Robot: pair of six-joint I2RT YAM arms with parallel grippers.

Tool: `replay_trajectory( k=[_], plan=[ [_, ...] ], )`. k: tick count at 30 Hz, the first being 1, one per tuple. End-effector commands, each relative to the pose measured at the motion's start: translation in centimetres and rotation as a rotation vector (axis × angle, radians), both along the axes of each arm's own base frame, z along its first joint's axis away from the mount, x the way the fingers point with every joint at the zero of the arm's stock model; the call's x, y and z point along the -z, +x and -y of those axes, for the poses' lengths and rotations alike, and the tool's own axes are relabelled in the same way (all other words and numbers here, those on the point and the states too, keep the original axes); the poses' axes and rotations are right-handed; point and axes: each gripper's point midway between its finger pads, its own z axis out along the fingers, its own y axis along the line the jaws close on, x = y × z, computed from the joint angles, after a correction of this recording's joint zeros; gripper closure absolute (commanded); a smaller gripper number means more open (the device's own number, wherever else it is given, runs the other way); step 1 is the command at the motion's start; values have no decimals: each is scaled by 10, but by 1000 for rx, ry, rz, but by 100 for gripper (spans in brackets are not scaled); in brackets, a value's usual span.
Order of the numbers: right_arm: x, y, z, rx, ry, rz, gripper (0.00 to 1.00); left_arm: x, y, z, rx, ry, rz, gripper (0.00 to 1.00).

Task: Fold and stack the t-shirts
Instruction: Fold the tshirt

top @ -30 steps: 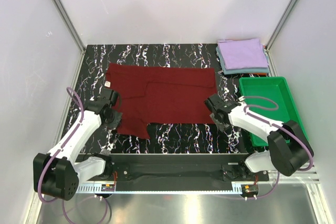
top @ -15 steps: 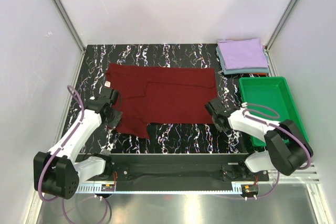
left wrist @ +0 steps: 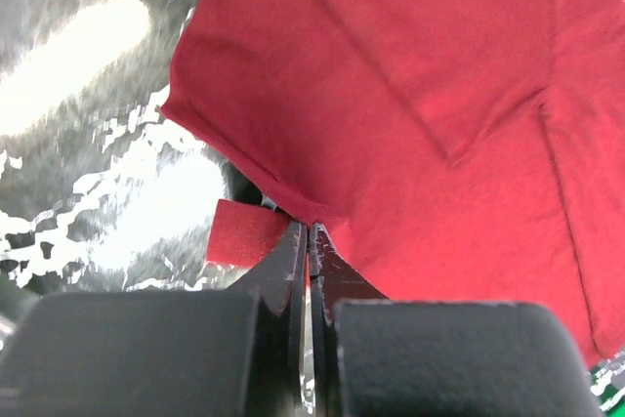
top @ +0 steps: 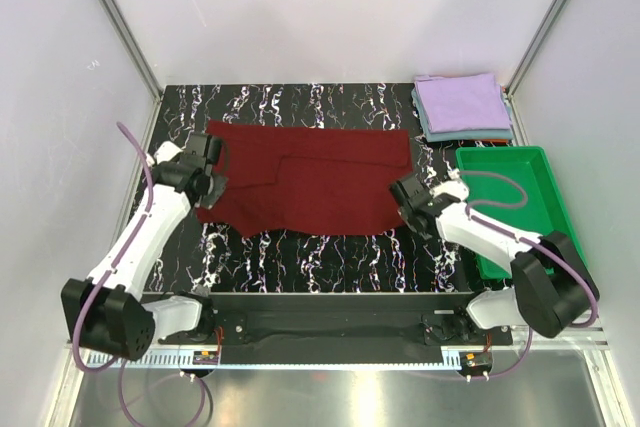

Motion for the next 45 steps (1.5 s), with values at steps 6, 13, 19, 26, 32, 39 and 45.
replay_trajectory(
  k=[6,13,19,26,32,39,45],
  plan=[
    [-37,50,-6,-102,-145,75,100,-36,55,-30,-18,119,83,100],
    [-34,79,3,-111,-165,37,100,-43,92,-52,-51,138,84,100],
    [-25,99,13,-128,-165,12,100,-38,129,-47,-5,110,113,100],
    [-29,124,7,-201,-179,16,100,-14,163,-44,62,126,41,100],
    [-28,141,13,-232,-225,-10,100,-7,183,-50,67,168,15,100],
    [-20,156,10,-259,-236,-32,100,-3,199,-58,68,204,7,100],
    [-15,165,12,-254,-246,-53,100,9,211,-61,75,219,-16,100]
  ],
)
